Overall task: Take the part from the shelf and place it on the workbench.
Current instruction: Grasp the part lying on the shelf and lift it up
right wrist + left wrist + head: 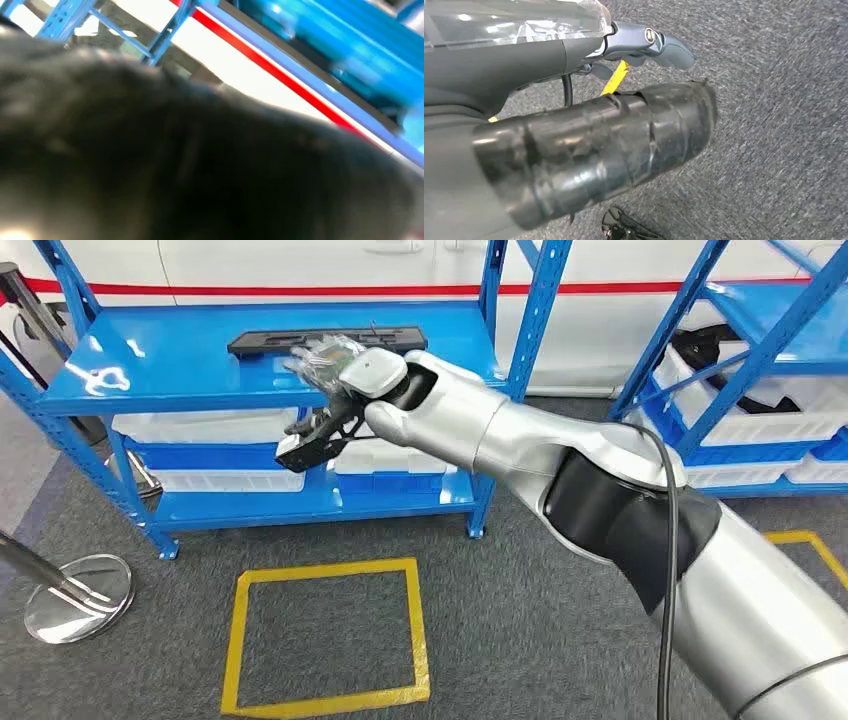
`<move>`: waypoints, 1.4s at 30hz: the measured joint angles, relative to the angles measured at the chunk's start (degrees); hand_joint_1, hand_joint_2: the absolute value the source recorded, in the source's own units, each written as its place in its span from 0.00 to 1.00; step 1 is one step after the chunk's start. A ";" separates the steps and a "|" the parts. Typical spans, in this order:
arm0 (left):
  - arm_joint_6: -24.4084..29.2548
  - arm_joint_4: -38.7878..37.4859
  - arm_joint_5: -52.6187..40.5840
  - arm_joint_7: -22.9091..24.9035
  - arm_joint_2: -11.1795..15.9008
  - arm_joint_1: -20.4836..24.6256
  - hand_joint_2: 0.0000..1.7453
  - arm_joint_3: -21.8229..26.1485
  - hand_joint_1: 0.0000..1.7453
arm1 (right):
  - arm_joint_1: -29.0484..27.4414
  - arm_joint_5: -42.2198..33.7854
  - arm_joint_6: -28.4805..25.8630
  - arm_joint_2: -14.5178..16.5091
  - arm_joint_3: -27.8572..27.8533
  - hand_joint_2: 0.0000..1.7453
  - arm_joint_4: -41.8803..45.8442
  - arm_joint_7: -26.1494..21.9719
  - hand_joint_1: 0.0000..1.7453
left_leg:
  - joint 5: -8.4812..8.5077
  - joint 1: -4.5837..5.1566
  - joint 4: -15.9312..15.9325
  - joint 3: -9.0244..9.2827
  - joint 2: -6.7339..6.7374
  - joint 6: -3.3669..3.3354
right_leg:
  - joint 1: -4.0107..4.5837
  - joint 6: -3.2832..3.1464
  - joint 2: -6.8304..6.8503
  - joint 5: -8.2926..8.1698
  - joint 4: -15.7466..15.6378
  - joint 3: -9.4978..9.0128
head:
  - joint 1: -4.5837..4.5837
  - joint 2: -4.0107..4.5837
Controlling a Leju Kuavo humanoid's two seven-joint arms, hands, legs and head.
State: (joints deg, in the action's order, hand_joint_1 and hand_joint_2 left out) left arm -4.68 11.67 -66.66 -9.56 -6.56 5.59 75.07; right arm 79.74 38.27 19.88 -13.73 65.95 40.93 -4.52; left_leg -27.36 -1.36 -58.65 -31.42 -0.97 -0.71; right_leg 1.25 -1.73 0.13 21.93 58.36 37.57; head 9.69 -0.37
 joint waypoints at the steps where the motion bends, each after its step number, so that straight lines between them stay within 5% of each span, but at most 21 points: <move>1: 0.00 0.01 0.00 0.01 0.00 -0.03 0.00 0.01 0.00 | 0.01 0.04 -0.11 -0.17 0.00 0.00 -0.20 -0.04 0.00 | 0.13 0.03 0.05 0.16 0.04 0.18 | 0.04 -0.15 0.03 0.02 -0.11 -0.15 | 0.00 0.00; 4: 0.03 0.00 -0.01 0.10 0.20 -0.06 0.00 0.05 0.00 | 0.25 0.19 -0.58 -0.72 -0.03 0.00 -1.18 -0.11 0.00 | -0.70 0.10 -1.59 -0.20 0.33 0.61 | -0.52 -0.71 0.21 -0.08 -1.48 -1.77 | -0.01 0.00; 7: 0.07 -0.02 -0.01 0.12 0.51 0.01 0.00 0.10 0.00 | 0.57 0.41 -0.98 -0.95 -0.03 0.00 -2.91 -0.12 0.00 | -4.33 0.01 -10.50 -5.21 0.57 0.96 | -0.74 -1.19 0.28 0.31 -1.92 -2.71 | -0.04 0.00; 9: 0.08 -0.02 0.01 0.12 0.69 -0.03 0.00 0.19 0.00 | 0.42 0.50 -1.15 -0.96 -0.03 0.00 -3.86 -0.13 0.00 | -5.19 -0.08 -14.65 -8.58 0.60 1.53 | -0.80 -1.18 0.08 0.81 -1.52 -2.77 | -0.04 0.00; 10: 0.09 -0.02 0.01 0.12 0.73 -0.05 0.00 0.25 0.00 | 0.37 0.55 -1.23 -0.97 -0.04 0.00 -4.27 -0.10 0.00 | -4.09 -0.13 -14.12 -9.04 0.62 1.82 | -0.87 -1.06 -0.04 1.12 -1.19 -2.80 | -0.04 0.00; 12: 0.09 -0.02 0.03 0.13 0.83 -0.07 0.00 0.34 0.00 | 0.33 0.70 -1.36 -1.03 -0.12 0.00 -5.04 0.00 0.00 | 0.60 -0.32 -8.08 -7.45 0.68 2.25 | -1.08 -0.58 -0.17 1.97 -0.19 -2.85 | -0.04 0.00; 14: 0.08 -0.03 0.07 0.19 0.90 -0.02 0.00 0.39 0.00 | 0.36 0.88 -1.47 -1.10 -0.29 0.00 -5.86 0.01 0.00 | 2.70 -0.16 -2.68 -5.72 0.74 1.95 | -1.08 0.07 -0.22 2.72 0.86 -2.54 | -0.04 -0.01; 19: 0.08 -0.04 0.30 0.51 0.90 -0.17 0.00 0.47 0.00 | 0.31 1.22 -1.43 -1.31 -0.52 0.00 -7.34 -0.68 0.00 | 3.14 0.01 -1.36 -5.26 0.64 -0.30 | -1.04 1.48 -0.23 3.99 2.62 -1.43 | -0.04 0.00; 23: 0.12 -0.04 0.59 0.66 0.90 -0.07 0.00 0.48 0.00 | 0.43 1.29 -1.11 -1.33 -0.62 0.00 -7.86 -1.05 0.00 | 2.98 -0.18 -1.07 -4.68 0.59 -0.94 | -1.64 2.56 -0.20 9.17 14.37 4.43 | -0.03 0.00; 25: 0.13 -0.04 0.63 0.72 0.90 -0.13 0.00 0.49 0.00 | 0.24 1.29 -0.81 -1.33 -0.62 0.00 -8.07 -1.11 0.00 | 2.70 -0.15 -1.08 -4.39 0.54 -0.97 | -1.84 2.69 -0.19 8.63 16.83 6.38 | -0.02 0.00; 29: 0.13 -0.04 0.64 0.79 0.83 -0.06 0.00 0.49 0.00 | 0.55 1.30 -0.39 -1.33 -0.65 0.00 -8.17 -1.14 0.00 | 1.94 -0.06 -1.00 -3.36 0.52 -0.50 | -1.55 1.79 -0.21 1.60 3.88 0.73 | -0.03 0.00; 32: 0.13 -0.06 0.66 0.84 0.76 0.04 0.00 0.49 0.00 | 0.90 1.31 -0.29 -1.33 -0.67 0.00 -8.18 -1.14 0.00 | 1.73 -0.10 -0.61 -3.14 0.56 0.36 | -0.95 1.20 -0.24 1.63 0.99 -0.70 | -0.03 0.00; 35: 0.14 -0.07 0.67 0.97 0.71 0.06 0.00 0.49 0.00 | 1.09 1.31 -0.24 -1.23 -0.70 0.00 -8.18 -1.13 0.00 | 0.39 -0.14 -2.40 -3.65 0.70 1.10 | -1.40 0.39 -0.19 1.53 -0.24 -1.97 | -0.04 0.00; 39: 0.17 -0.07 0.70 1.24 0.81 -0.08 0.00 0.49 0.00 | 1.09 1.31 -0.10 -1.09 -0.71 0.00 -8.21 -1.22 0.00 | -4.47 -0.13 -15.39 -10.65 0.76 1.40 | -1.19 -0.45 -0.10 2.22 -0.52 -3.08 | -0.05 0.00; 40: 0.17 -0.07 0.70 1.28 0.84 -0.12 0.00 0.50 0.00 | 0.98 1.31 -0.05 -1.06 -0.71 0.00 -8.21 -1.27 0.00 | -3.99 -0.13 -16.42 -11.62 0.77 1.42 | -1.11 -0.47 -0.16 2.51 -0.40 -3.28 | -0.05 0.00; 42: 0.17 -0.07 0.69 1.32 0.88 -0.15 0.00 0.50 0.00 | 0.90 1.31 -0.01 -1.03 -0.71 0.00 -8.21 -1.31 0.00 | -0.10 -0.13 -11.98 -10.21 0.79 1.26 | -1.06 -0.28 -0.27 3.29 0.02 -3.85 | -0.05 0.00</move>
State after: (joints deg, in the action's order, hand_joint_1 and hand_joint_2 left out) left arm -4.50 11.61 -65.97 -8.24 -5.67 5.45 75.56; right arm 80.64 39.58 19.87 -14.75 65.24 32.72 -5.84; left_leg -27.46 -1.49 -70.63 -41.62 -0.18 0.55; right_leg 0.18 -2.01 -0.14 25.23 58.38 33.72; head 9.64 -0.37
